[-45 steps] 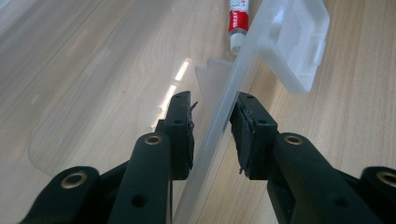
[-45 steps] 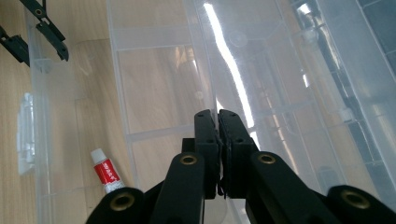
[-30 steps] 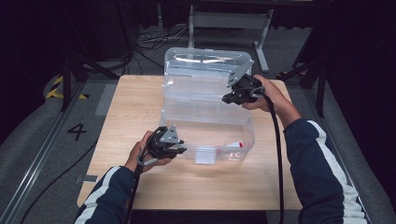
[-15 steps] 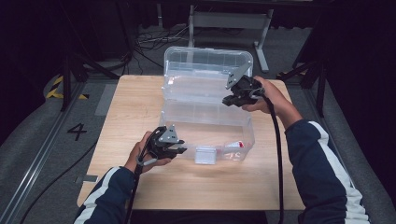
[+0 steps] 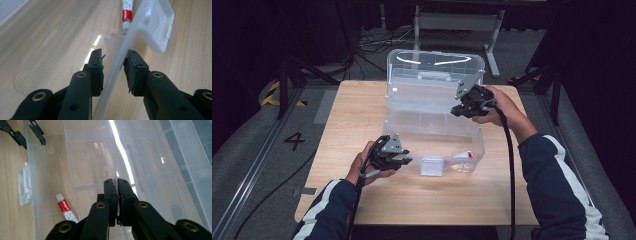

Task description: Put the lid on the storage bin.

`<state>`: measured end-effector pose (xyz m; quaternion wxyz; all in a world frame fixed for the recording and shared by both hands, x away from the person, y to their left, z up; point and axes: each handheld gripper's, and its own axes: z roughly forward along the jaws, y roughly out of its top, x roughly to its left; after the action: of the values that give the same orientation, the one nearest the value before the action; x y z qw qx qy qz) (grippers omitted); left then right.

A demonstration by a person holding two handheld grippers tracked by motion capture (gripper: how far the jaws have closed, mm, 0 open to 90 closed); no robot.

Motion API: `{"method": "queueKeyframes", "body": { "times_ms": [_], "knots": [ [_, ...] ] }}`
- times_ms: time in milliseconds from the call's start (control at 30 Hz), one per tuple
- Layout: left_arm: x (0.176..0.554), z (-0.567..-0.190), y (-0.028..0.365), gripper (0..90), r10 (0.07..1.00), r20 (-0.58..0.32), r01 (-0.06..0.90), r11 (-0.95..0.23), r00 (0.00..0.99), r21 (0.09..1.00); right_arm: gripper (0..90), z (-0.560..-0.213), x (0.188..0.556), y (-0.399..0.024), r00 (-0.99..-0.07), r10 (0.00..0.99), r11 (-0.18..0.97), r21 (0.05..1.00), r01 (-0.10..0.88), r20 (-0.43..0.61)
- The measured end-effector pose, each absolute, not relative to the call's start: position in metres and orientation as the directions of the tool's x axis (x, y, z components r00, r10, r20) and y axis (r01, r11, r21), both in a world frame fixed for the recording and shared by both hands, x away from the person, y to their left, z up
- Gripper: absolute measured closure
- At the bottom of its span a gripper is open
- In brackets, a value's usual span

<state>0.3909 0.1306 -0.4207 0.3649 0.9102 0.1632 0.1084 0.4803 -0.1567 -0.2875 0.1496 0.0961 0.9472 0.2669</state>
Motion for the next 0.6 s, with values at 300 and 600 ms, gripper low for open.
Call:
{"method": "queueKeyframes", "body": {
  "times_ms": [300, 600],
  "knots": [
    [0.39, -0.422, 0.131, 67.6, 0.402, 0.056, 0.24, -0.647, 0.914, 0.724, 87.2, -0.29, 0.471, -0.159, -0.938, 0.261, 0.833, 0.544, 0.1, -0.228],
    [0.39, -0.423, 0.131, 66.4, 0.42, 0.04, 0.259, -0.629, 0.907, 0.733, 87.2, -0.291, 0.465, -0.158, -0.94, 0.248, 0.845, 0.527, 0.092, -0.235]
  ]
}}
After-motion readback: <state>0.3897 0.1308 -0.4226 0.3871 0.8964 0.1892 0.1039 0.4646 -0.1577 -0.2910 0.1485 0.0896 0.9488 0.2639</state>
